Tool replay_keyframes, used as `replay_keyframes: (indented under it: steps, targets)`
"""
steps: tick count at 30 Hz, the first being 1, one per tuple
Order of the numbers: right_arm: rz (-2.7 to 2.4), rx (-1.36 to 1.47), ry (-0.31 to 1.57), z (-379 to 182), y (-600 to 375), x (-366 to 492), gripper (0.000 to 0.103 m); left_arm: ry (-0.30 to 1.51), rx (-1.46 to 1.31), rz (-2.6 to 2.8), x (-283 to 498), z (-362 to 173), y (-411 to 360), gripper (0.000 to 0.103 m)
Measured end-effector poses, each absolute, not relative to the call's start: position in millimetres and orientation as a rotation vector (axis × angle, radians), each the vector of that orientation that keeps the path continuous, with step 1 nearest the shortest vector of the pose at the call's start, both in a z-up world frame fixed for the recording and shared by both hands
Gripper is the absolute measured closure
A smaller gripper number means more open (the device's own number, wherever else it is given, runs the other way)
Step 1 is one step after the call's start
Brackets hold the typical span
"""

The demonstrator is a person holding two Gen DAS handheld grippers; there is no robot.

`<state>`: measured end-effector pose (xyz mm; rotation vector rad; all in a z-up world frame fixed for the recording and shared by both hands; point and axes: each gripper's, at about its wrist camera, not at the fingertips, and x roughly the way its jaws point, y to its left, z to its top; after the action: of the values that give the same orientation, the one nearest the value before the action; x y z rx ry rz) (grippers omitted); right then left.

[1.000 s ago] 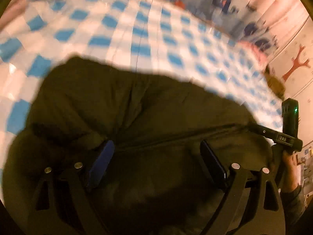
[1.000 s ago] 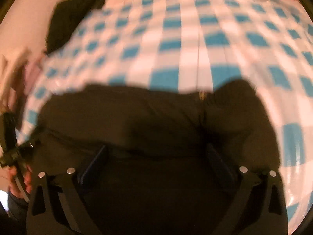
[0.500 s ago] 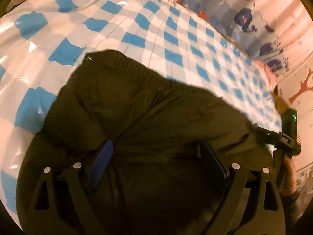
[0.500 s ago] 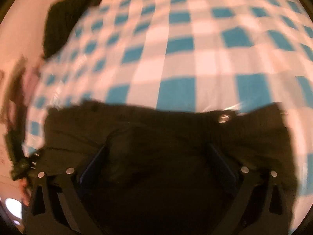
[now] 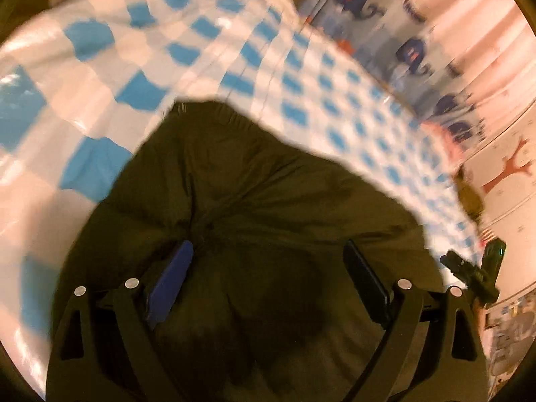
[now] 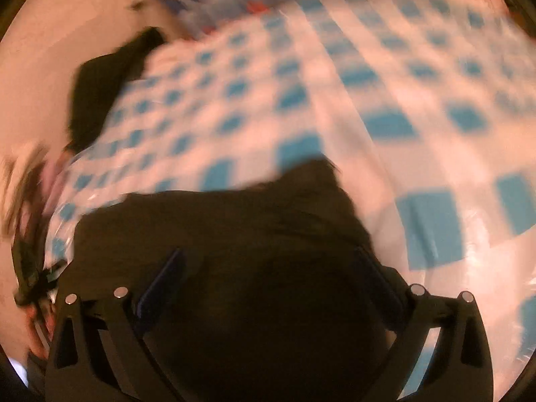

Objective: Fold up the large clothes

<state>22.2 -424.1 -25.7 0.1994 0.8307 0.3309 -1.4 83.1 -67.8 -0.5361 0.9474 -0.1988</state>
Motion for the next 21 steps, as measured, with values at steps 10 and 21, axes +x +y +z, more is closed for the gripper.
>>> replay_keyframes:
  steps: [10, 21]
  targets:
    - [1.219, 0.229, 1.068, -32.2, -223.6, -153.0, 0.007, 0.903, -0.679, -0.215, -132.2, -23.0, 128.5, 0.016]
    - [1.073, 0.627, 1.071, -104.0, -171.6, -111.6, 0.007, 0.995, -0.944, -0.308, -217.8, -81.9, 130.0, 0.015]
